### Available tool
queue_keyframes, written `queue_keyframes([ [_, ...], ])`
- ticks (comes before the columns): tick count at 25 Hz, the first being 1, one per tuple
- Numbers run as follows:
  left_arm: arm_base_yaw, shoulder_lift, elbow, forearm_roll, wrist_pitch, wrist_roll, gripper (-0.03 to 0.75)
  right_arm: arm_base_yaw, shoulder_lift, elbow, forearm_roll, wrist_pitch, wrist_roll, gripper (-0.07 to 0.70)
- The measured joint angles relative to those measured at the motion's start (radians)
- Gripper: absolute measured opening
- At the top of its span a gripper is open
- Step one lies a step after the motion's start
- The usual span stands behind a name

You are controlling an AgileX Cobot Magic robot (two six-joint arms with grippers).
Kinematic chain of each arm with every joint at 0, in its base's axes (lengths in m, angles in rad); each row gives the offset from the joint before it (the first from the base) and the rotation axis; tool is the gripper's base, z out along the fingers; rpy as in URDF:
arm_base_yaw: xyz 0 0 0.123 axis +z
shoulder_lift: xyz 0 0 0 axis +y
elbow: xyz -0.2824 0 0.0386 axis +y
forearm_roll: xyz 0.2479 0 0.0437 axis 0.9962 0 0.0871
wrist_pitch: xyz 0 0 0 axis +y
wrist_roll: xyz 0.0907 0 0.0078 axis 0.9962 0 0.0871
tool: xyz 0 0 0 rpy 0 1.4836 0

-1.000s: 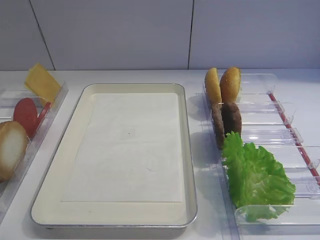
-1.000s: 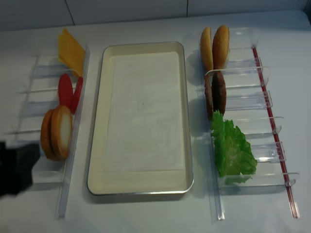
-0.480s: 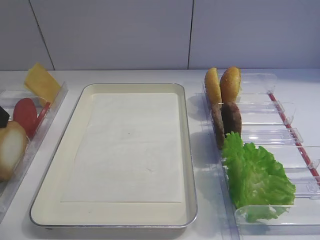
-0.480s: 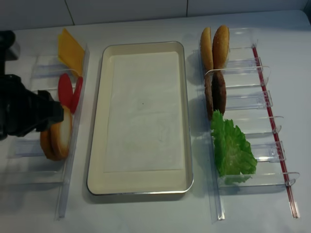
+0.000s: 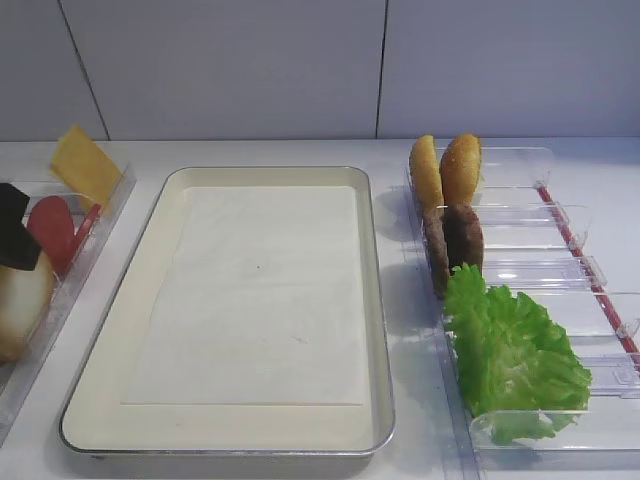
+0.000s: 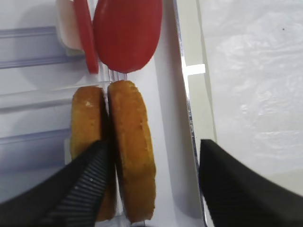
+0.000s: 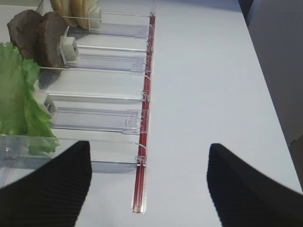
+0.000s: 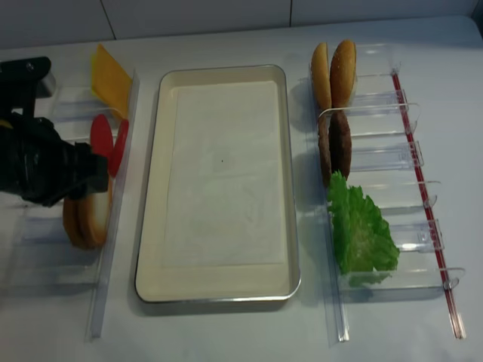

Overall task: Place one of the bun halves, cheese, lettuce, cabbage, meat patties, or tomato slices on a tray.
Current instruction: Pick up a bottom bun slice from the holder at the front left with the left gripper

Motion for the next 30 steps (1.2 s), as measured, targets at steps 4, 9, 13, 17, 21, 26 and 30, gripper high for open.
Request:
queue_keyframes([
  [4, 0.000, 0.018, -0.007, -0.013, -0.002, 0.001, 0.407, 0.000, 0.000, 0.000, -0.002, 0.000, 0.000, 0.522],
  [9, -0.019, 0.036, -0.015, -0.023, -0.006, 0.018, 0.385, 0.000, 0.000, 0.000, -0.002, 0.000, 0.000, 0.522],
  [13, -0.038, 0.040, -0.015, -0.023, -0.012, 0.024, 0.372, 0.000, 0.000, 0.000, -0.002, 0.000, 0.000, 0.522],
  [17, -0.049, 0.040, -0.015, -0.021, -0.013, 0.024, 0.371, 0.000, 0.000, 0.000, -0.002, 0.000, 0.000, 0.522],
  [21, -0.049, 0.040, -0.015, -0.021, -0.014, 0.024, 0.370, 0.000, 0.000, 0.000, -0.002, 0.000, 0.000, 0.522],
  [26, -0.050, 0.040, -0.022, 0.006, -0.011, 0.014, 0.370, 0.000, 0.000, 0.000, -0.002, 0.000, 0.000, 0.522],
  [30, -0.051, 0.049, -0.052, 0.044, 0.020, -0.012, 0.370, 0.000, 0.000, 0.000, -0.002, 0.000, 0.000, 0.522],
])
